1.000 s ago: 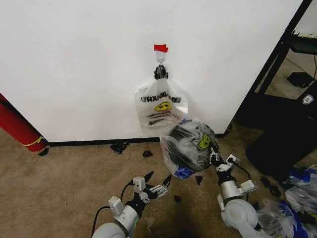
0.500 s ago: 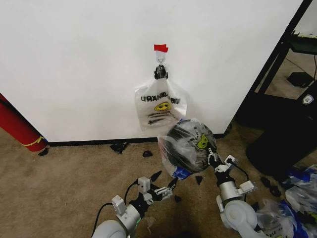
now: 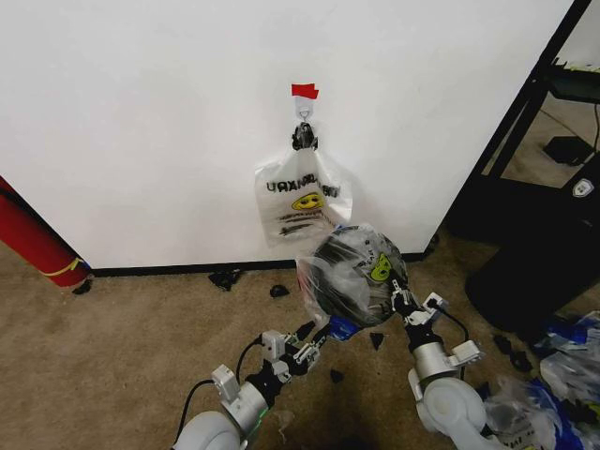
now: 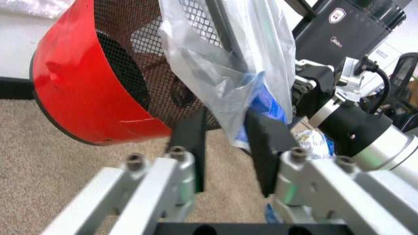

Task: Pick up the garbage bag from the wall and place it over the trash bin.

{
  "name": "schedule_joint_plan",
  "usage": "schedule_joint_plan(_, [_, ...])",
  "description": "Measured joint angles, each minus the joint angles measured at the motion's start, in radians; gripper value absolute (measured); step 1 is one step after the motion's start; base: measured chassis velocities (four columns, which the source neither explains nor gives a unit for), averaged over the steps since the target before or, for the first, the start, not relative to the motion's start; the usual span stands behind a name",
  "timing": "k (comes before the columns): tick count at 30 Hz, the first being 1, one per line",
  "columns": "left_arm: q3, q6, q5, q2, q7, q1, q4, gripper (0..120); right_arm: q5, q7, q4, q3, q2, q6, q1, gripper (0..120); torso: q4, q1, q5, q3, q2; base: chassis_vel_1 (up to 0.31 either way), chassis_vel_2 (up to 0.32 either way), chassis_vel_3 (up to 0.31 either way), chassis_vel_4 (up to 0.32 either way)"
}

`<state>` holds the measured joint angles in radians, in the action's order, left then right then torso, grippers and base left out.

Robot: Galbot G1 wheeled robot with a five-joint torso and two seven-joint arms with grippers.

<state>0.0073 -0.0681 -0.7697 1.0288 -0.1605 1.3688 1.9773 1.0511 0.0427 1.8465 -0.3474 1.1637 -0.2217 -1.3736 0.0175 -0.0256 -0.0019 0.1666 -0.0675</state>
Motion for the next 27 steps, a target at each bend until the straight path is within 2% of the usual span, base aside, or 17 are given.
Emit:
schedule_joint_plan(5, [-0.001, -0.007, 0.002, 0.000, -0.033, -0.006, -0.014, 0, 0.002, -0.004, 0.001, 0.001, 0.000, 0.001, 0.002, 0, 0.0000, 0.000, 0.0000, 0.000, 0.000, 0.000, 0.000, 0.000, 0.000])
schedule_joint_plan(14, [-0.002, -0.041, 0.088, -0.001, -0.058, -0.025, -0.074, 0, 0.014, -0.013, 0.003, 0.003, -0.002, 0.005, 0.008, 0, 0.0000, 0.000, 0.0000, 0.000, 0.000, 0.000, 0.000, 0.000, 0.000])
schedule_joint_plan(20, [-0.002, -0.061, 0.258, 0.013, 0.034, -0.051, -0.163, 0, 0.038, -0.024, 0.045, 0.013, -0.014, 0.026, -0.002, 0, 0.0000, 0.000, -0.0001, 0.000, 0.000, 0.000, 0.000, 0.000, 0.000])
schedule_joint_plan(27, [-0.003, -0.049, 0.304, 0.037, 0.159, -0.070, -0.203, 0, 0.036, -0.024, 0.066, 0.035, -0.020, 0.043, -0.012, 0, 0.0001, 0.000, -0.0002, 0.000, 0.000, 0.000, 0.000, 0.000, 0.000])
